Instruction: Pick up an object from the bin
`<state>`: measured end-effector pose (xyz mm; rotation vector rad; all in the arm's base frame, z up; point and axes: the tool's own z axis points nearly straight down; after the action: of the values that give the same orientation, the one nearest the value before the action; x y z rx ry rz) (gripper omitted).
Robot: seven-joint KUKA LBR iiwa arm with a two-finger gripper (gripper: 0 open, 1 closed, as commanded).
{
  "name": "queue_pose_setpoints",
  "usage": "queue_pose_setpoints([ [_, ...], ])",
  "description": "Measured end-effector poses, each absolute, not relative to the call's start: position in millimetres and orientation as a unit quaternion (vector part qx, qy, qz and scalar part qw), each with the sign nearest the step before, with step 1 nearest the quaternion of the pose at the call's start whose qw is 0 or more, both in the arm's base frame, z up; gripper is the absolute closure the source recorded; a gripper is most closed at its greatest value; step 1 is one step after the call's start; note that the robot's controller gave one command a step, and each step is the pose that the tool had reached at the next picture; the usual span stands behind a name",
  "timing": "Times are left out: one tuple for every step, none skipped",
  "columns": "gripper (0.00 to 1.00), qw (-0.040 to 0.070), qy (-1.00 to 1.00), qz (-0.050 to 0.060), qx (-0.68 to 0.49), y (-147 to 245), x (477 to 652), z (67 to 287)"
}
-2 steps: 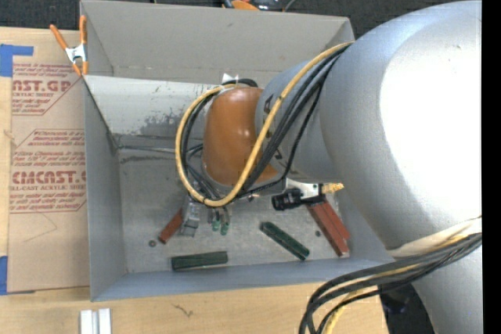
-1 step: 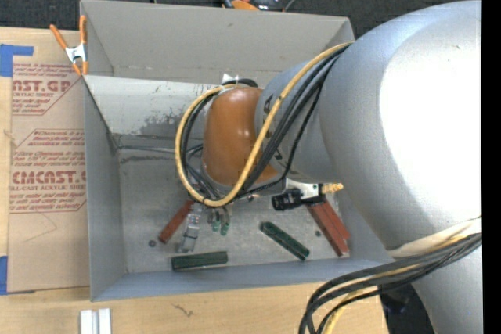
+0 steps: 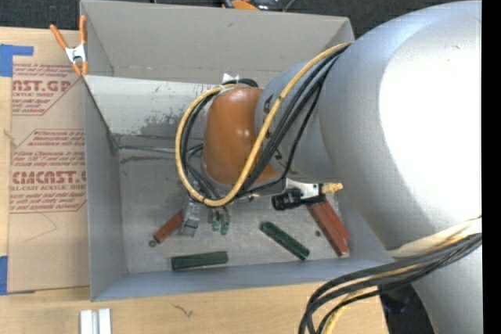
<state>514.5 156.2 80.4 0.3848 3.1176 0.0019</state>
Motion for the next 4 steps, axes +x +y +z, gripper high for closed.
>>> queue_pose_setpoints([
  [0.0,0.0,0.992,0.001,0.122,156.3,514.2,80.3],
  [1.0,0.0,0.992,0.001,0.123,156.2,514.5,80.4],
  [0.0,0.0,0.992,0.001,0.123,156.2,514.3,80.2],
  [1.0,0.0,0.992,0.001,0.123,156.4,514.5,80.8],
])
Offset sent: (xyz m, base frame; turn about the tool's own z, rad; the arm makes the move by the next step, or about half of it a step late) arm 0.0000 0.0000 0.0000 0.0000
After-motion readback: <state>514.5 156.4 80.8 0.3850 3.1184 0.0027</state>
